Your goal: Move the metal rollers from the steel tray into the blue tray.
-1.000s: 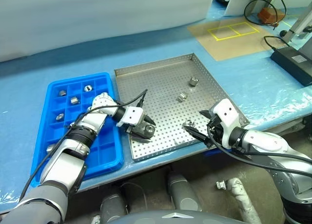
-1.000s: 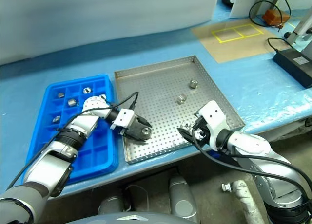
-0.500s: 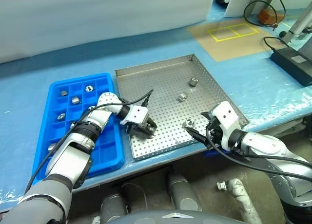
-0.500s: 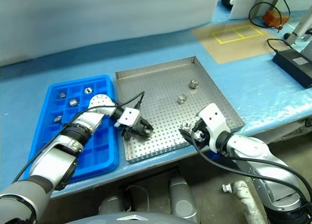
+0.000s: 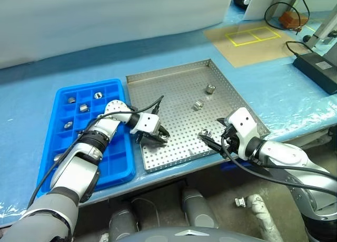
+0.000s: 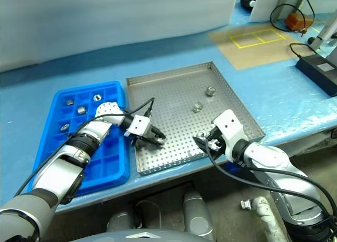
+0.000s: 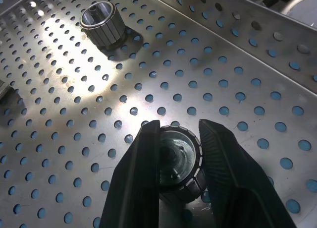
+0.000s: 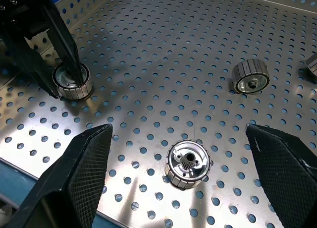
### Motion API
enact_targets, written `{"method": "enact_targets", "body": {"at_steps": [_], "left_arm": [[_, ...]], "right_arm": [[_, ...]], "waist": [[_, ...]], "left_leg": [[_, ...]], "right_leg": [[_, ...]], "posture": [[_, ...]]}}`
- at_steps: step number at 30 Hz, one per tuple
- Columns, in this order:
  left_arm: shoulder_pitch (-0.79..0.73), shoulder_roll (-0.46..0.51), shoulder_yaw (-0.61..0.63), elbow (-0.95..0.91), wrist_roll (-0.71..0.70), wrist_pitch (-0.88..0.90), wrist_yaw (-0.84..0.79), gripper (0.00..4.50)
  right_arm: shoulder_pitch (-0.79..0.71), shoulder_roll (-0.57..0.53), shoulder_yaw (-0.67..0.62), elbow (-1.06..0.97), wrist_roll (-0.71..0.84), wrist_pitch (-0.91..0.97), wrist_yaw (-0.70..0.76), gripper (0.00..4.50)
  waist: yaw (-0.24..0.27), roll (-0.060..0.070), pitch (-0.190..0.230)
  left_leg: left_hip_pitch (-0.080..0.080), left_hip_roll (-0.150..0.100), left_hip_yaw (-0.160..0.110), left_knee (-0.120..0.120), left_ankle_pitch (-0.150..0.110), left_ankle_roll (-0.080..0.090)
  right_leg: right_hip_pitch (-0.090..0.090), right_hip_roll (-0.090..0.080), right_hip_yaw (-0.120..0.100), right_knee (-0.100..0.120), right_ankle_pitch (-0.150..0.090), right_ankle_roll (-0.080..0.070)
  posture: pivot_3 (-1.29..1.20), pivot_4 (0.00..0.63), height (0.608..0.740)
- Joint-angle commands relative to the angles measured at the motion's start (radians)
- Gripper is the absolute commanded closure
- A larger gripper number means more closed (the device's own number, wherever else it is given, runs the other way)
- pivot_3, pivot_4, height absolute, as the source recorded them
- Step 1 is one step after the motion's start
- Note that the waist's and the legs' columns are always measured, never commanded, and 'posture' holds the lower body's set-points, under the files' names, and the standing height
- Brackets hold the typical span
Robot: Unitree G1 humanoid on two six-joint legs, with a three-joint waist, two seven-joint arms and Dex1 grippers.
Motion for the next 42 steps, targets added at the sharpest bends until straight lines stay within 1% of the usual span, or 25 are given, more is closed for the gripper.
{"method": "enact_targets", "body": {"at_steps": [1,4,7,9,11,15,18,23,27,32,35,38,40,42], "left_arm": [[-0.002,-0.022,0.012,0.001,-0.007,-0.009,0.035,3.59],[-0.006,-0.019,0.023,-0.001,0.000,-0.027,0.064,3.59],[-0.004,-0.021,0.049,-0.045,-0.035,-0.014,0.078,3.59],[-0.003,-0.033,0.082,-0.096,-0.088,0.037,0.080,3.59],[-0.001,-0.039,0.110,-0.148,-0.139,0.098,0.072,3.59],[0.027,-0.057,0.217,-0.325,-0.327,0.273,0.099,3.59],[0.062,-0.011,0.243,-0.445,-0.374,0.402,0.105,3.59],[0.123,0.087,0.270,-0.572,-0.386,0.500,0.124,3.59],[0.190,0.172,0.326,-0.694,-0.414,0.586,0.172,3.59],[0.292,0.254,0.389,-0.818,-0.434,0.665,0.237,3.59],[0.359,0.295,0.431,-0.890,-0.440,0.691,0.280,3.59],[0.412,0.322,0.468,-0.950,-0.452,0.716,0.318,3.59],[0.457,0.339,0.499,-0.999,-0.460,0.738,0.349,3.59],[0.545,0.365,0.557,-1.075,-0.464,0.766,0.390,3.59]], "right_arm": [[-0.027,-0.004,0.006,0.007,-0.010,-0.035,0.009,0.04],[-0.054,-0.001,0.011,0.027,-0.013,-0.045,0.017,0.04],[-0.084,-0.005,0.022,0.052,-0.016,-0.063,0.036,0.04],[-0.109,-0.010,0.034,0.076,-0.023,-0.080,0.051,0.04],[-0.136,-0.010,0.043,0.101,-0.029,-0.094,0.066,0.04],[-0.219,-0.016,0.070,0.170,-0.033,-0.143,0.124,0.04],[-0.291,-0.023,0.096,0.248,-0.048,-0.191,0.178,0.04],[-0.416,-0.007,0.153,0.378,-0.076,-0.279,0.268,0.04],[-0.546,0.038,0.209,0.479,-0.066,-0.349,0.382,0.04],[-0.656,0.095,0.300,0.609,-0.103,-0.459,0.518,0.04],[-0.704,0.141,0.343,0.687,-0.123,-0.519,0.583,0.04],[-0.737,0.181,0.367,0.744,-0.139,-0.566,0.635,0.04],[-0.760,0.212,0.385,0.788,-0.149,-0.602,0.670,0.04],[-0.794,0.255,0.423,0.856,-0.174,-0.674,0.726,0.04]], "waist": [[0.001,0.000,0.000],[0.004,0.000,0.000],[0.013,0.000,0.000],[0.022,0.000,0.000],[0.029,-0.001,0.001],[0.037,-0.001,0.001],[0.041,-0.002,0.001],[0.075,-0.001,0.002],[0.119,0.000,0.003],[0.189,0.000,0.003],[0.221,0.000,0.003],[0.250,-0.001,0.003],[0.267,-0.001,0.004],[0.271,-0.002,0.004]], "left_leg": [[0.000,0.000,0.000,0.000,0.000,0.000],[-0.001,-0.001,0.000,0.000,0.000,0.000],[-0.002,-0.001,0.000,0.000,0.000,0.001],[-0.004,-0.001,0.000,0.000,0.000,0.001],[-0.008,0.000,0.000,0.000,0.000,0.001],[-0.012,0.002,0.001,-0.001,0.000,0.001],[-0.011,0.004,0.001,-0.002,0.000,0.001],[-0.007,0.007,0.001,-0.004,0.002,-0.003],[-0.006,0.007,0.002,-0.004,0.003,-0.004],[-0.006,0.010,0.002,-0.009,0.004,-0.007],[-0.006,0.012,0.002,-0.012,0.006,-0.010],[-0.006,0.014,0.002,-0.013,0.008,-0.013],[-0.007,0.016,0.002,-0.014,0.009,-0.015],[-0.006,0.016,0.002,-0.014,0.010,-0.016]], "right_leg": [[0.000,0.000,0.000,0.000,0.000,0.000],[0.000,-0.001,0.000,0.000,0.000,0.000],[-0.001,-0.001,0.000,0.000,0.000,0.000],[-0.002,-0.001,0.000,0.000,0.000,-0.001],[-0.007,-0.001,0.000,0.000,0.004,-0.007],[-0.013,0.001,0.000,0.002,0.005,-0.008],[-0.014,0.002,-0.001,0.003,0.005,-0.008],[-0.014,0.004,-0.001,0.006,0.005,-0.008],[-0.014,0.004,-0.001,0.007,0.005,-0.008],[-0.014,0.005,-0.001,0.006,0.005,-0.009],[-0.015,0.006,-0.001,0.006,0.004,-0.009],[-0.015,0.007,-0.003,0.007,0.004,-0.009],[-0.016,0.008,-0.004,0.007,0.004,-0.009],[-0.016,0.008,-0.004,0.008,0.004,-0.009]], "posture": [[-0.63,0.150,0.740],[-0.62,0.150,0.740],[-0.60,0.150,0.740],[-0.58,0.150,0.740],[-0.56,0.150,0.740],[-0.50,0.150,0.740],[-0.43,0.150,0.740],[-0.35,0.150,0.740],[-0.24,0.150,0.740],[-0.10,0.150,0.740],[-0.03,0.150,0.740],[0.00,0.150,0.740],[0.09,0.150,0.740],[0.13,0.150,0.740]]}}
